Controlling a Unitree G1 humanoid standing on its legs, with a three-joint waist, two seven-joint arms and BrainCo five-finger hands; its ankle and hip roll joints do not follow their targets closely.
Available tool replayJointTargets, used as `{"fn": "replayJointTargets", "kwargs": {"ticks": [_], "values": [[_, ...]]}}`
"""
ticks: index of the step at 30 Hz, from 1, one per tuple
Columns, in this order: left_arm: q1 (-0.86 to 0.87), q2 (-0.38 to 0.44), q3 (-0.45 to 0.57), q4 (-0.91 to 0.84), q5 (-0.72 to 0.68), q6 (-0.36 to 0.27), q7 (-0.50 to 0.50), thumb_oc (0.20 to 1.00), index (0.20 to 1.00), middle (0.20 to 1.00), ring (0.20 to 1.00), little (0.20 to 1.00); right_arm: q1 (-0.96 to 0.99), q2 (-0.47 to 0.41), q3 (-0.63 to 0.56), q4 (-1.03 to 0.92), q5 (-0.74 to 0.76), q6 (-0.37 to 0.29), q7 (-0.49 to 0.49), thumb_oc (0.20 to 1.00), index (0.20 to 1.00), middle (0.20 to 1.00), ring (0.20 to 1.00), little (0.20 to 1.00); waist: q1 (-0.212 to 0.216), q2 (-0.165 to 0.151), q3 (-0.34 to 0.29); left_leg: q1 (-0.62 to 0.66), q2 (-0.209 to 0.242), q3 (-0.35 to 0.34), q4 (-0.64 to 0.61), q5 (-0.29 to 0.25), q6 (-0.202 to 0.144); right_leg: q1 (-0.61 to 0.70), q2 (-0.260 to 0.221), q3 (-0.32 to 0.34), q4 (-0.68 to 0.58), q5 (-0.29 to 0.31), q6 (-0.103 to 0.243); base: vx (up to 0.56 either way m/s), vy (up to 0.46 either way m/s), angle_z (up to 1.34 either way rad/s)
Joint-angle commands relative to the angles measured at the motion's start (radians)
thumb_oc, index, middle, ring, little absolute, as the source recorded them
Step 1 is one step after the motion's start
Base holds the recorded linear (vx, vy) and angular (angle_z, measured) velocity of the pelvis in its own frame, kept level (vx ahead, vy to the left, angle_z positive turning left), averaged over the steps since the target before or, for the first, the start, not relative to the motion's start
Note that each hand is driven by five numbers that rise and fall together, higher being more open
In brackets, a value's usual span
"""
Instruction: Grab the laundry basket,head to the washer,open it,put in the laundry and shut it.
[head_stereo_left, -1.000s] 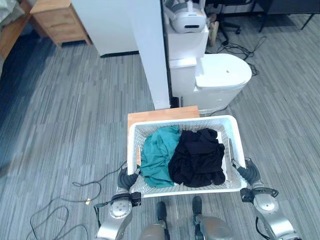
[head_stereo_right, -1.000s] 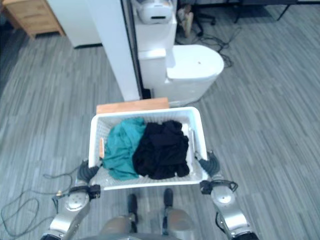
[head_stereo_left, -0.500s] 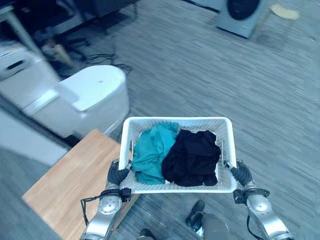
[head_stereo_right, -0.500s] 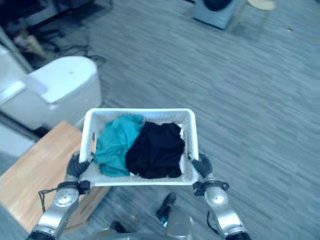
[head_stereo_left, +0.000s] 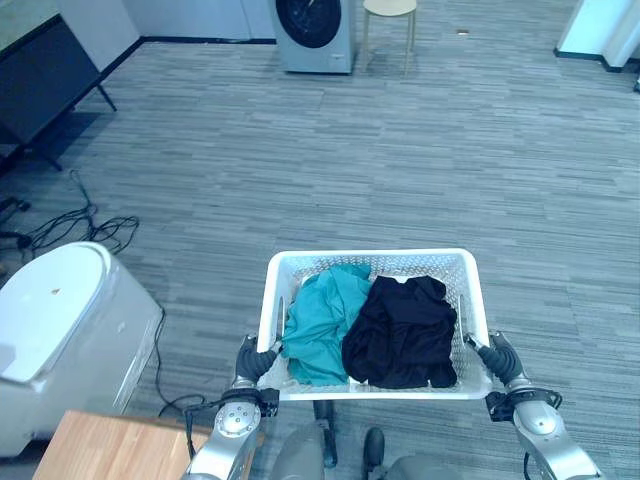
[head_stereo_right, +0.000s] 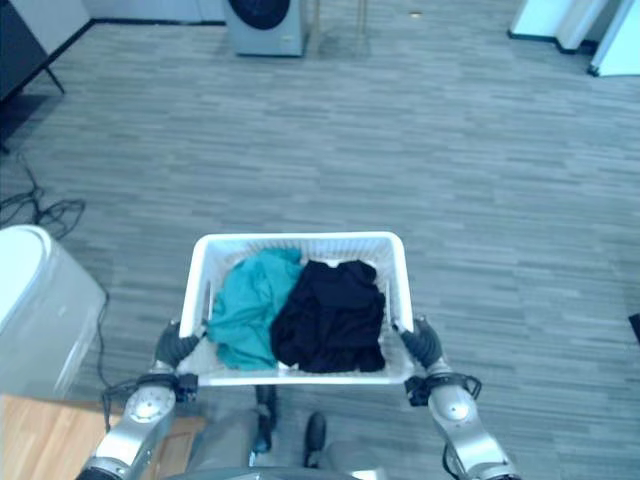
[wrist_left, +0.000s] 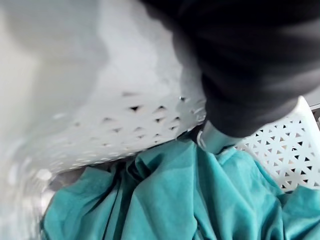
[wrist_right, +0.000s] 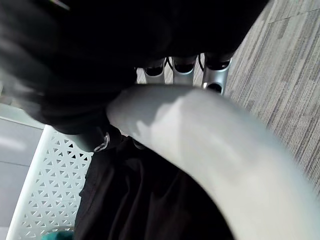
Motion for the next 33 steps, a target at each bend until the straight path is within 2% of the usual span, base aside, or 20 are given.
{"fn": "replayJointTargets", "kwargs": {"ticks": [1, 3, 6, 8, 10, 12, 13, 14, 15, 16, 17, 20, 23, 24, 26, 28, 29, 31, 33], "values": [[-0.039, 0.004, -0.019, -0.145, -0.043, -0.099, -0.087, 0.2, 0.2, 0.2, 0.2, 0.2, -0.095, 0.03, -0.035, -0.085, 0.104, -0.105, 0.044, 0.2, 0.2, 0.2, 0.2, 0.2, 0.061, 0.012, 0.024, 0.054, -0.015, -0.002, -0.046, 0.042, -0.002, 0.022, -0.054, 0.121, 0.079, -0.124, 0.129, 0.28, 0.135, -0.51], [-0.021, 0.005, -0.011, -0.143, -0.037, -0.097, -0.094, 0.2, 0.2, 0.2, 0.2, 0.2, -0.087, 0.036, -0.033, -0.082, 0.101, -0.101, 0.058, 0.2, 0.2, 0.2, 0.2, 0.2, 0.06, 0.009, 0.012, 0.094, -0.013, -0.001, -0.066, 0.016, 0.019, 0.055, -0.064, 0.151, 0.074, -0.145, 0.138, 0.32, 0.178, -0.67], [-0.002, 0.021, -0.004, -0.146, -0.037, -0.094, -0.101, 0.2, 0.2, 0.2, 0.2, 0.2, -0.082, 0.055, -0.029, -0.082, 0.109, -0.098, 0.085, 0.2, 0.2, 0.2, 0.2, 0.2, 0.062, -0.011, -0.014, 0.106, -0.006, 0.019, -0.021, -0.019, 0.039, 0.066, -0.097, 0.186, 0.102, -0.16, 0.157, 0.3, 0.172, -0.75], [0.001, 0.038, 0.008, -0.155, -0.035, -0.088, -0.103, 0.2, 0.2, 0.2, 0.2, 0.2, -0.091, 0.068, -0.026, -0.081, 0.108, -0.097, 0.096, 0.2, 0.2, 0.2, 0.2, 0.2, 0.071, -0.028, -0.021, 0.124, -0.001, 0.041, 0.004, -0.063, 0.061, 0.045, -0.114, 0.202, 0.188, -0.172, 0.182, 0.28, 0.125, -0.56], [-0.001, 0.053, 0.018, -0.163, -0.041, -0.085, -0.096, 0.2, 0.2, 0.2, 0.2, 0.2, -0.106, 0.072, -0.016, -0.079, 0.101, -0.092, 0.099, 0.2, 0.2, 0.2, 0.2, 0.2, 0.074, -0.034, -0.017, 0.14, 0.011, 0.064, 0.021, -0.09, 0.078, -0.009, -0.118, 0.202, 0.294, -0.159, 0.212, 0.19, 0.071, -0.41], [-0.005, 0.063, 0.029, -0.161, -0.04, -0.084, -0.088, 0.2, 0.2, 0.2, 0.2, 0.2, -0.117, 0.085, -0.014, -0.079, 0.11, -0.093, 0.103, 0.2, 0.2, 0.2, 0.2, 0.2, 0.07, -0.039, -0.007, 0.179, 0.016, 0.089, 0.021, -0.119, 0.091, -0.077, -0.134, 0.175, 0.388, -0.117, 0.241, 0.2, 0.054, -0.24], [-0.005, 0.07, 0.039, -0.171, -0.042, -0.084, -0.081, 0.2, 0.2, 0.2, 0.2, 0.2, -0.122, 0.092, -0.01, -0.077, 0.111, -0.087, 0.106, 0.2, 0.2, 0.2, 0.2, 0.2, 0.065, -0.033, -0.003, 0.229, 0.027, 0.112, -0.009, -0.131, 0.091, -0.154, -0.152, 0.113, 0.403, -0.081, 0.241, 0.18, 0.028, -0.36], [-0.005, 0.069, 0.039, -0.171, -0.042, -0.084, -0.081, 0.2, 0.2, 0.2, 0.2, 0.2, -0.122, 0.092, -0.01, -0.077, 0.111, -0.087, 0.106, 0.2, 0.2, 0.2, 0.2, 0.2, 0.064, -0.033, -0.003, 0.23, 0.027, 0.112, -0.011, -0.131, 0.091, -0.154, -0.153, 0.112, 0.405, -0.083, 0.241, 0.2, 0.023, -0.4], [-0.006, 0.071, 0.04, -0.174, -0.041, -0.084, -0.078, 0.2, 0.2, 0.2, 0.2, 0.2, -0.126, 0.09, -0.008, -0.078, 0.111, -0.086, 0.106, 0.2, 0.2, 0.2, 0.2, 0.2, 0.06, -0.03, 0.0, 0.251, 0.029, 0.119, -0.026, -0.136, 0.089, -0.184, -0.158, 0.079, 0.383, -0.08, 0.234, 0.08, 0.003, -0.21], [-0.006, 0.071, 0.041, -0.173, -0.041, -0.084, -0.078, 0.2, 0.2, 0.2, 0.2, 0.2, -0.127, 0.09, -0.008, -0.078, 0.112, -0.086, 0.106, 0.2, 0.2, 0.2, 0.2, 0.2, 0.058, -0.03, 0.001, 0.253, 0.029, 0.117, -0.029, -0.136, 0.089, -0.182, -0.158, 0.077, 0.382, -0.082, 0.234, 0.27, 0.004, -0.12], [0.0, 0.069, 0.044, -0.175, -0.045, -0.087, -0.08, 0.2, 0.2, 0.2, 0.2, 0.2, -0.123, 0.081, -0.014, -0.082, 0.109, -0.085, 0.102, 0.2, 0.2, 0.2, 0.2, 0.2, 0.041, -0.025, 0.013, 0.31, 0.023, 0.119, -0.057, -0.159, 0.086, -0.232, -0.16, 0.021, 0.322, -0.065, 0.224, 0.29, -0.015, -0.18], [0.0, 0.061, 0.055, -0.17, -0.045, -0.087, -0.078, 0.2, 0.2, 0.2, 0.2, 0.2, -0.123, 0.079, -0.022, -0.084, 0.113, -0.086, 0.093, 0.2, 0.2, 0.2, 0.2, 0.2, 0.023, -0.027, 0.024, 0.373, 0.017, 0.111, -0.079, -0.19, 0.075, -0.287, -0.172, -0.038, 0.172, -0.006, 0.234, 0.39, -0.073, 0.01], [-0.012, 0.05, 0.057, -0.153, -0.032, -0.095, -0.076, 0.2, 0.2, 0.2, 0.2, 0.2, -0.112, 0.081, -0.03, -0.085, 0.096, -0.089, 0.092, 0.2, 0.2, 0.2, 0.2, 0.2, 0.003, -0.02, 0.031, 0.444, 0.029, 0.092, -0.099, -0.226, 0.052, -0.348, -0.185, -0.039, 0.103, 0.037, 0.252, 0.42, -0.157, 0.1], [-0.015, 0.049, 0.053, -0.156, -0.033, -0.099, -0.081, 0.2, 0.2, 0.2, 0.2, 0.2, -0.101, 0.078, -0.037, -0.091, 0.091, -0.088, 0.093, 0.2, 0.2, 0.2, 0.2, 0.2, -0.002, -0.029, 0.025, 0.456, 0.021, 0.081, -0.1, -0.236, 0.049, -0.344, -0.195, -0.024, 0.098, 0.051, 0.254, 0.39, -0.166, 0.22], [-0.005, 0.037, 0.048, -0.154, -0.025, -0.1, -0.089, 0.2, 0.2, 0.2, 0.2, 0.2, -0.076, 0.074, -0.046, -0.089, 0.087, -0.092, 0.097, 0.2, 0.2, 0.2, 0.2, 0.2, -0.012, -0.033, 0.006, 0.484, 0.024, 0.066, -0.084, -0.263, 0.041, -0.321, -0.203, -0.015, 0.114, 0.079, 0.241, 0.42, -0.184, 0.52], [-0.003, 0.03, 0.043, -0.148, -0.028, -0.101, -0.087, 0.2, 0.2, 0.2, 0.2, 0.2, -0.064, 0.069, -0.047, -0.086, 0.085, -0.093, 0.099, 0.2, 0.2, 0.2, 0.2, 0.2, -0.023, -0.026, -0.003, 0.497, 0.042, 0.065, -0.07, -0.265, 0.029, -0.321, -0.199, -0.016, 0.14, 0.076, 0.23, 0.38, -0.204, 0.6], [-0.001, 0.018, 0.032, -0.144, -0.038, -0.097, -0.09, 0.2, 0.2, 0.2, 0.2, 0.2, -0.049, 0.059, -0.055, -0.088, 0.082, -0.091, 0.098, 0.2, 0.2, 0.2, 0.2, 0.2, -0.033, -0.005, -0.017, 0.492, 0.096, 0.059, -0.012, -0.213, -0.001, -0.297, -0.179, -0.021, 0.161, 0.053, 0.205, 0.41, -0.295, 0.82], [0.004, 0.012, 0.026, -0.14, -0.05, -0.092, -0.097, 0.2, 0.2, 0.2, 0.2, 0.2, -0.039, 0.046, -0.065, -0.092, 0.085, -0.095, 0.095, 0.2, 0.2, 0.2, 0.2, 0.2, -0.036, 0.008, -0.026, 0.46, 0.138, 0.046, 0.121, -0.119, -0.02, -0.253, -0.154, -0.029, 0.16, 0.027, 0.171, 0.46, -0.339, 0.58], [0.004, 0.012, 0.022, -0.138, -0.046, -0.09, -0.099, 0.2, 0.2, 0.2, 0.2, 0.2, -0.033, 0.033, -0.075, -0.095, 0.097, -0.096, 0.094, 0.2, 0.2, 0.2, 0.2, 0.2, -0.036, 0.01, -0.025, 0.421, 0.159, 0.033, 0.247, -0.037, -0.027, -0.211, -0.133, -0.035, 0.152, -0.004, 0.14, 0.34, -0.256, -0.11]]}}
